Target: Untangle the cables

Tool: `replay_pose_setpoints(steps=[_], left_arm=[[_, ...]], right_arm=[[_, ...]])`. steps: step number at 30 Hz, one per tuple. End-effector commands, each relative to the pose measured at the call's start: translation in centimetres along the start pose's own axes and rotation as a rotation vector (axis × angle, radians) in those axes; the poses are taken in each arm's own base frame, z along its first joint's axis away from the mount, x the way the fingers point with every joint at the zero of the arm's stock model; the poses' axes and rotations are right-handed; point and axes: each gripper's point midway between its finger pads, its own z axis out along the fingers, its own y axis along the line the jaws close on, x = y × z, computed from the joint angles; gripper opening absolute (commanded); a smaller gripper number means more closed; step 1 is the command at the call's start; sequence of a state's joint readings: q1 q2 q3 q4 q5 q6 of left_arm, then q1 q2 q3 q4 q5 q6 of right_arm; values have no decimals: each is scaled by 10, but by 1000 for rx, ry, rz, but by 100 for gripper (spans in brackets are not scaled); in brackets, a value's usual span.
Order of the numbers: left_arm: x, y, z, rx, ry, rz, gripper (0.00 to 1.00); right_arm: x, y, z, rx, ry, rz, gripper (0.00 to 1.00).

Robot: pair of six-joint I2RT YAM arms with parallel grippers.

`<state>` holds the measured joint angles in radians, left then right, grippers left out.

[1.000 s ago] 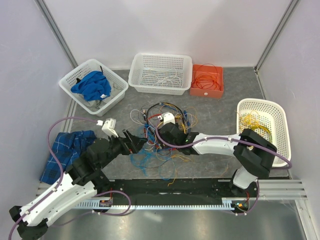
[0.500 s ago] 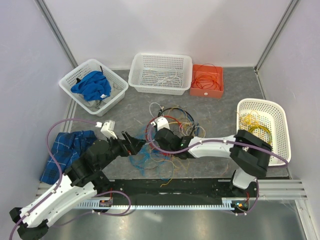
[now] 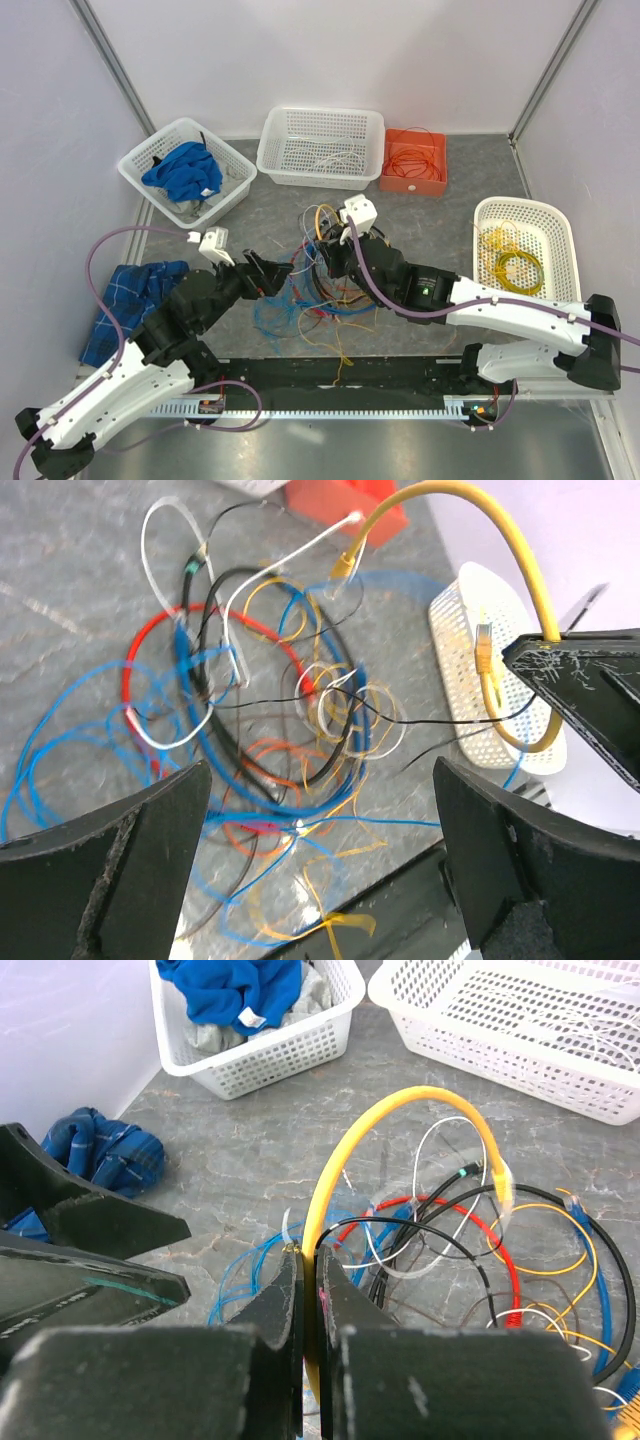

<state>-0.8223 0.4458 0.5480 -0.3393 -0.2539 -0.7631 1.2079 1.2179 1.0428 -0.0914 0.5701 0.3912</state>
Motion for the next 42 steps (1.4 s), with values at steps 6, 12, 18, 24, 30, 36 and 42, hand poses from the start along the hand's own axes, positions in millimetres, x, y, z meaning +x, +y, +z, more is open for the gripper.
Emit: replay_pose_setpoints(steps=[6,12,18,24,30,36,42], left_arm=[[-56,-69,-3,321,-246,32,97],[-64,-82,11,300,-229,81,98],[-62,-100,36,331,-196,96,97],[-59,-115,55,365,-160,69,84],[-51,-120,67,390,-129,65,51],[-51,-123,70,396,-113,60,2],[-67,-119,59,361,-165,98,2]], right_arm=[[-36,4,-13,-28,-84,56,0],[-15,-7,-21,-27,-57,42,0],[-4,1,-29,-114,-27,37,0],[1,9,-33,-173,-5,33,0],[5,12,-34,-192,14,28,0],[6,11,-35,-188,16,25,0],[-25,-23,-48,-33,-67,34,69]])
